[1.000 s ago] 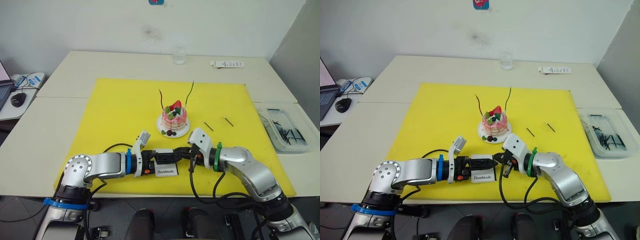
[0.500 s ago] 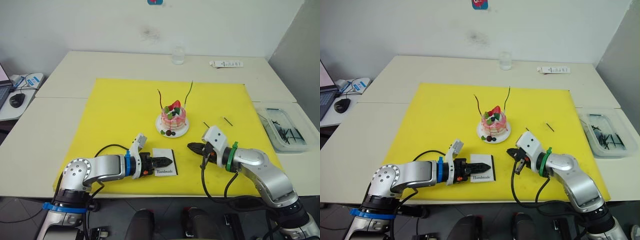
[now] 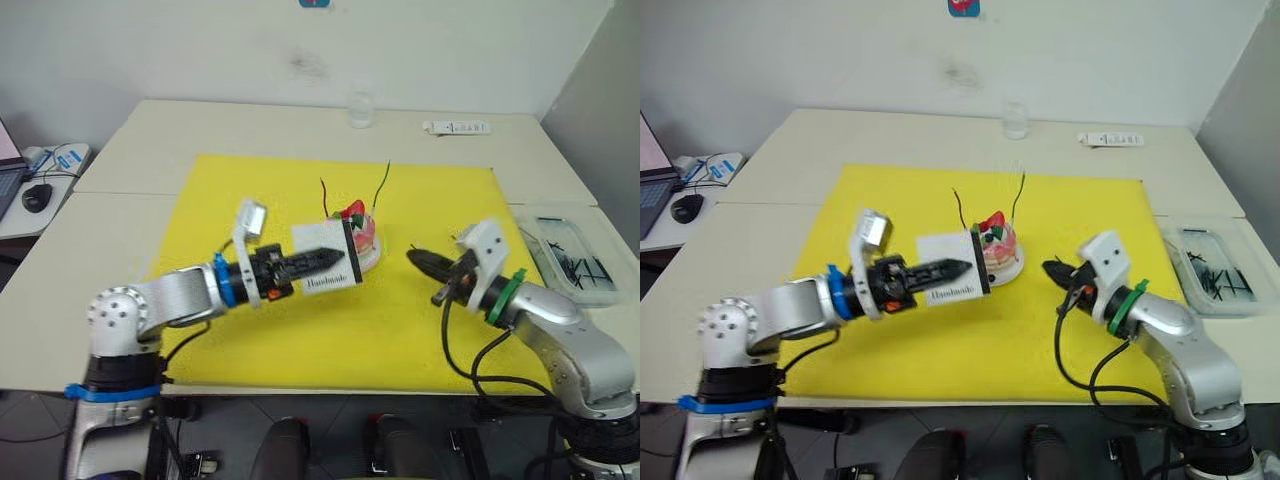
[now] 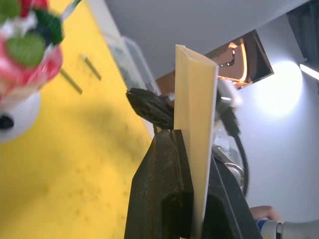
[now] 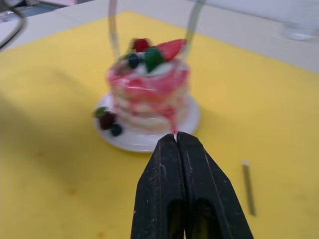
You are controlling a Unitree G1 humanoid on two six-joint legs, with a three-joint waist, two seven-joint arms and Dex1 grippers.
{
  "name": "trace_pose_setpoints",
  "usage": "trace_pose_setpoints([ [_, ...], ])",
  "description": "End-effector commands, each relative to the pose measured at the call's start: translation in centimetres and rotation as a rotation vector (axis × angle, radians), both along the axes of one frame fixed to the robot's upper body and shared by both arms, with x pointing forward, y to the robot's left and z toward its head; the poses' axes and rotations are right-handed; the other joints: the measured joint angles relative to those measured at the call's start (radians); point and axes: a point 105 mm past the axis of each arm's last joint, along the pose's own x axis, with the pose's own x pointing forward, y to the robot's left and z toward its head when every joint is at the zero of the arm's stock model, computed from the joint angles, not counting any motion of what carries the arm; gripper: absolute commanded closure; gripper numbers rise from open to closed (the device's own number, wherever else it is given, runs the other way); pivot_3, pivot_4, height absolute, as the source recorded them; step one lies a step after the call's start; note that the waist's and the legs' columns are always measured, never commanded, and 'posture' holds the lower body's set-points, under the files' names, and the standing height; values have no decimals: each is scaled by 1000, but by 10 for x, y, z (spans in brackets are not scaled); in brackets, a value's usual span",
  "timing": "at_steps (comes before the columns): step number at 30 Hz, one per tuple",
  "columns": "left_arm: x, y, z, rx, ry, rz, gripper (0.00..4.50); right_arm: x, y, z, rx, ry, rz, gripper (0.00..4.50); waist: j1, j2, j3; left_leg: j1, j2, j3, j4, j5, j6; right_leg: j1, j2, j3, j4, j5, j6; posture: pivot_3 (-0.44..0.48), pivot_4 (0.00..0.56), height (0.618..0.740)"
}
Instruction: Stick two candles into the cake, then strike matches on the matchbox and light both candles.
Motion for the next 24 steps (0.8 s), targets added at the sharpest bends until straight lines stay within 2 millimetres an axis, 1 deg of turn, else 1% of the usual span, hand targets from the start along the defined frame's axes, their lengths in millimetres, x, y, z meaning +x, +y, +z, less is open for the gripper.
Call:
trace_pose_setpoints([
  [1, -12, -8, 2, 85, -237, 34, 4485, 6, -16, -3, 163, 131, -181, 4500, 1, 0, 0, 0, 0, 1, 0, 0, 0, 0, -1, 0, 1, -1, 1, 0, 150, 740],
  [2, -14, -11, -2, 115, -266, 23, 4485, 8, -19, -2, 185, 136, -224, 4500, 2, 0, 0, 0, 0, 0, -1, 0, 0, -1, 0, -1, 1, -1, 0, 0, 150, 740],
  [4, -26, -16, -7, 120, -302, -52, 4485, 6, -11, 8, 154, 68, -164, 4500, 3, 2, 1, -1, 1, -1, -2, 0, -1, -2, 0, -2, 2, -1, -1, 0, 150, 740],
  [6, -28, -18, -12, 140, -322, -73, 4485, 6, -10, 4, 37, 47, -151, 4500, 4, 3, 2, 0, 1, -1, -2, 0, -1, -2, 1, -2, 2, -2, -2, 0, 150, 740],
  [7, -27, -18, -15, 145, -321, -65, 4485, 7, -9, 0, -10, 33, -126, 4500, 4, 3, 2, 0, 0, -1, -2, 0, 0, -2, 1, -2, 1, -5, -6, 0, 150, 740],
  [8, -25, -19, -18, 151, -324, -59, 4485, 8, -9, -8, -89, 22, -97, 4500, 3, 3, 2, 0, 0, 0, -2, 0, 0, -1, 1, -2, 1, -5, -6, 0, 150, 740],
  [10, -23, -19, -22, 164, -339, -51, 4485, 10, -6, -15, -179, -13, -24, 4500, 1, 3, 2, 0, -1, 1, -1, 0, 0, -1, 1, -1, 0, -5, -6, 0, 150, 740],
  [11, -22, -20, -22, 167, -349, -47, 4500, 14, -7, -17, -204, -28, -20, 4116, 0, 3, 2, 0, -1, 1, -1, 0, 0, -1, 1, -1, 0, -5, -5, 0, 150, 740],
  [12, -22, -21, -21, 159, -356, -41, 4500, 20, -8, -19, -245, -50, -16, 3915, 1, 3, 2, 0, -1, 2, -1, 0, 0, -1, 2, -1, 0, -4, -5, 0, 150, 740],
  [14, -22, -24, -18, 130, -362, -40, 4500, 29, -8, -22, -305, -82, 6, 3171, 1, 3, 2, 0, -1, 2, -1, 0, 0, -1, 2, -1, 0, -4, -4, 0, 150, 740],
  [16, -22, -25, -17, 122, -363, -38, 4500, 35, -6, -28, -295, -66, 22, 2499, 0, 3, 2, 0, 0, 2, -1, 0, 0, -1, 3, -1, 1, -4, -4, 0, 150, 740],
  [18, -23, -25, -18, 118, -357, -37, 4500, 44, -5, -31, -267, -49, 22, 2499, 0, 3, 2, 0, 0, 1, -1, 0, 0, -1, 4, -1, 1, -1, 1, 0, 150, 740],
  [21, -26, -26, -18, 108, -353, -41, 4500, 54, -4, -36, -239, -31, 14, 2499, 0, 3, 2, 0, 1, 0, -1, 0, 0, -1, 5, -1, 1, -1, 1, 0, 150, 740],
  [24, -27, -26, -17, 99, -344, -37, 4500, 59, -1, -44, -235, -16, 28, 2499, 0, 3, 2, -1, 1, 0, -1, 0, 0, -1, 5, -1, 1, -1, 1, 0, 150, 740],
])
